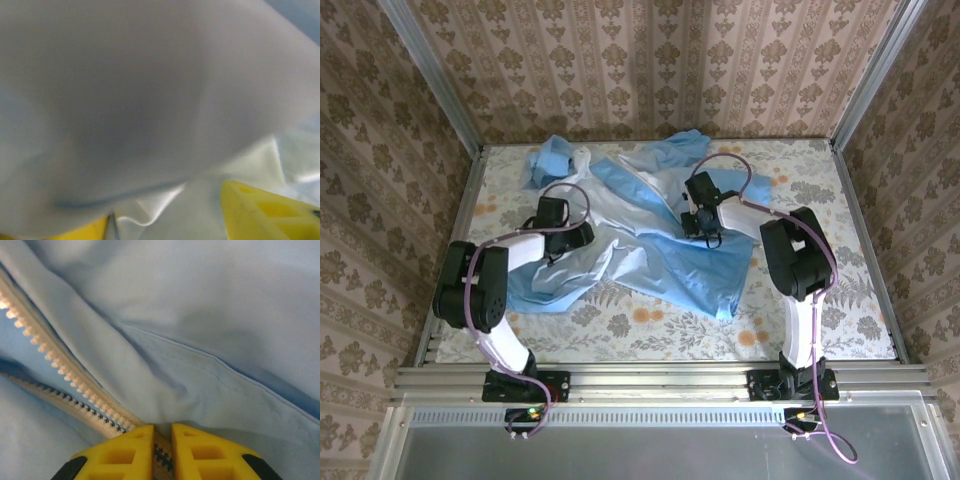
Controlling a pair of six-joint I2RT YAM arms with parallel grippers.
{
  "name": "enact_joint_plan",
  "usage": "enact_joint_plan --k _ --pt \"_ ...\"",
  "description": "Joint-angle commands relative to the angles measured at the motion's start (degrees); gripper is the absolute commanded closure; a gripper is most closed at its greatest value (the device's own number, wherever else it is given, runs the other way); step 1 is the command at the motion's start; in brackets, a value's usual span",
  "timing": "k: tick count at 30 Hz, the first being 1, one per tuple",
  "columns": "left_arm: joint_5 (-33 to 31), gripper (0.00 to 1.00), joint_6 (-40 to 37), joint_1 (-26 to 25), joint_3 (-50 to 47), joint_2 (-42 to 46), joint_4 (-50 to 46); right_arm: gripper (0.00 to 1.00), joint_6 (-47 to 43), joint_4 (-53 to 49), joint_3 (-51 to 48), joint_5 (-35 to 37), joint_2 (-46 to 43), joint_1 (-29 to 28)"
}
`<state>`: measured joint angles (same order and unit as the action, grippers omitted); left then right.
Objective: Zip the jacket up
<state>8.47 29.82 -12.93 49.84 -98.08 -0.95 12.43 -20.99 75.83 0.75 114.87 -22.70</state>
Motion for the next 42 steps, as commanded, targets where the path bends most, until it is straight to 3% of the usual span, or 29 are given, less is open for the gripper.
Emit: enact_joint_plan --k 1,8,12,14,18,23,28,35,42 --pt "-0.43 0.43 -2.32 3.02 3.57 -2.2 -4.68 0.89 4.23 -2.37 -6.51 -1.19 -2.43 -3.56" --pt "0.53 0.45 -7.11 5.97 16.89 -7.19 -12.92 0.9 11.21 0.6 -9.09 0.12 -5.3 -17.22" --pt "0.42 0.46 -9.9 6.5 20.26 -4.13 -17.85 0.72 9.58 -2.06 -4.8 -0.25 -8.56 -20.62" --pt "0.27 0.45 -10.73 6.43 19.34 -0.89 -19.52 0.66 7.52 -5.63 -1.52 0.17 -9.86 -20.42" --pt "-0.17 0.43 -10.4 5.31 13.36 5.84 -20.37 0.63 2.73 -12.12 3.98 2.67 -10.39 -18.11" --pt "-0.74 0.43 -6.64 -0.91 3.24 11.04 -17.09 0.65 2.02 -13.53 4.99 2.25 -6.77 -12.42" --pt "1.36 0.44 -1.16 -6.4 -1.76 8.3 -11.86 0.71 5.01 -12.05 0.55 -0.88 -4.51 -9.08" --pt "3.67 0.42 -0.91 -6.94 6.09 -3.61 -12.22 0.74 11.05 -7.12 -10.86 -3.27 -6.74 -7.96" --pt "5.08 0.45 -2.68 -6.75 24.0 -19.23 -14.45 0.78 18.79 0.97 -23.07 -4.87 -11.29 -8.33"
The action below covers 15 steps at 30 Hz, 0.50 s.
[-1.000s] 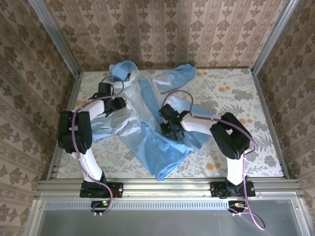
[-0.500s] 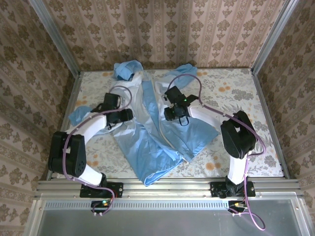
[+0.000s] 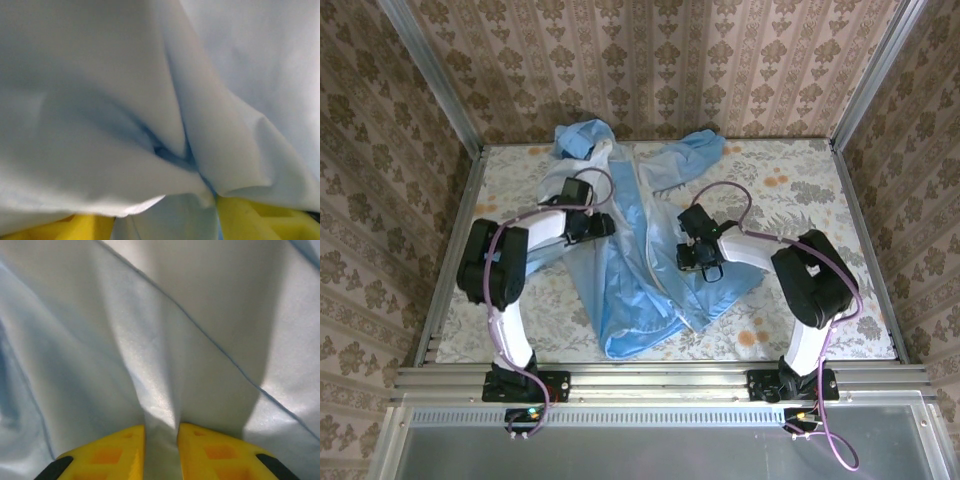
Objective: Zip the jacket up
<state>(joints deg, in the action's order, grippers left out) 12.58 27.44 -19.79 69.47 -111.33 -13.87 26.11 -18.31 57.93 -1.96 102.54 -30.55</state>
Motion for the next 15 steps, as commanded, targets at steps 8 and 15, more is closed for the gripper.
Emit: enact_joint_plan --k 8,15 --pt "-0.95 0.45 -8.29 2.37 28.03 -17.9 -13.16 0.81 8.17 1.03 -1.59 2.39 2.66 -1.09" --pt "1.66 0.43 -11.73 6.35 31.37 -14.66 -17.55 0.78 9.03 -0.16 4.15 5.12 1.46 -1.26"
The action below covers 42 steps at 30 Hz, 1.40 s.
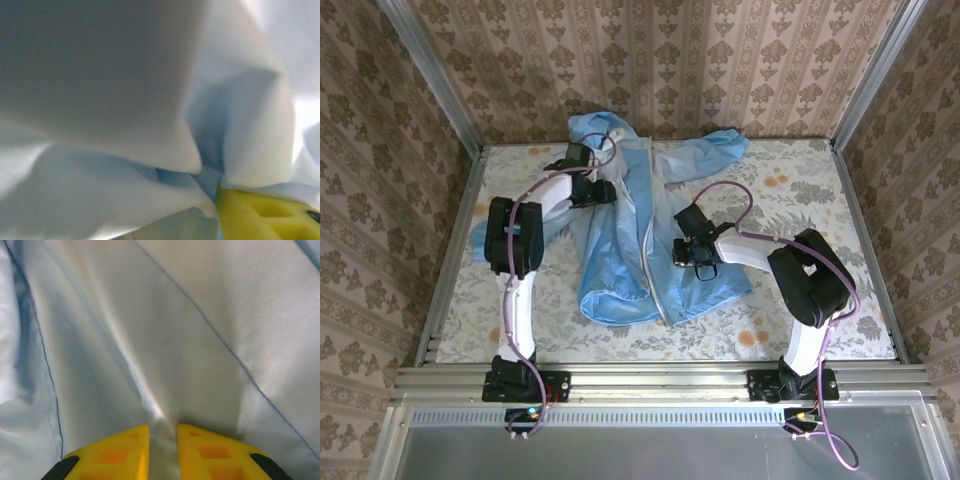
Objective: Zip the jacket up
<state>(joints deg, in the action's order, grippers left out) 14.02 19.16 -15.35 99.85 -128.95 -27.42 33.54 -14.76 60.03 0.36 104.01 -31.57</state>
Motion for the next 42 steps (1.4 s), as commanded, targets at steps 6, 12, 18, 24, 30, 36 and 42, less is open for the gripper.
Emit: enact_joint_plan --k 6,12,18,24,30,36,42 --pt "2.33 0.4 -4.31 2.7 -6.68 13.09 -4.58 0.7 -1.57 -11.52 6.71 3.22 -4.57 -1.1" --pt "3.21 0.38 -3.04 2.46 -20.04 25.98 -3.26 0.65 -2.16 -15.67 8.45 2.62 -7.82 -3.88" --pt "2.68 0.4 -0.66 -0.46 -35.51 39.18 -0.88 0.62 -1.9 -18.68 12.53 0.64 -6.08 -8.71" --pt "3.82 0.53 5.54 -7.59 -50.86 49.37 4.42 0.63 -2.23 -21.37 17.95 -1.89 -2.75 -12.38" --pt "-0.1 0.64 12.27 -19.18 -61.63 57.62 6.44 0.66 -1.09 -22.06 17.02 -2.19 -1.85 -14.08" --pt "-3.1 0.66 16.43 -18.08 -70.42 64.5 2.99 0.67 1.65 -17.98 11.65 -3.11 -4.8 -14.05" --pt "-6.87 0.64 13.29 -16.88 -67.15 71.67 -3.5 0.7 2.25 -17.81 9.37 -2.42 -5.23 -13.71"
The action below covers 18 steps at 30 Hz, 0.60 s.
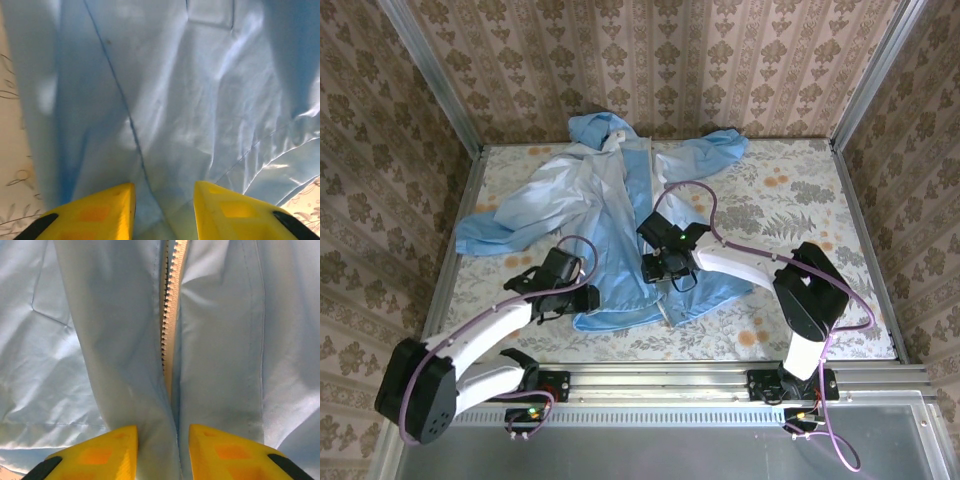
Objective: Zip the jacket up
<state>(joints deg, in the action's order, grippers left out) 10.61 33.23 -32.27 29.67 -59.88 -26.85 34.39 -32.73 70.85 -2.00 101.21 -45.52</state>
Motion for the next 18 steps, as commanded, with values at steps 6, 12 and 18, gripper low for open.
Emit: enact_joint_plan --k 6,12,18 --pt "-8.68 0.58 -1.78 -6.24 9.92 -0.09 -3.42 0.72 1.91 1.71 -6.3 -0.78 -5.76 3.16" --pt "-7.28 0.58 0.93 -16.04 14.4 -14.22 6.89 0.74 1.89 4.9 -9.24 -7.81 -5.56 10.1" --pt "-7.42 0.53 4.94 -18.44 13.68 -25.4 10.0 0.75 -1.63 3.4 -7.04 -8.91 1.01 13.49"
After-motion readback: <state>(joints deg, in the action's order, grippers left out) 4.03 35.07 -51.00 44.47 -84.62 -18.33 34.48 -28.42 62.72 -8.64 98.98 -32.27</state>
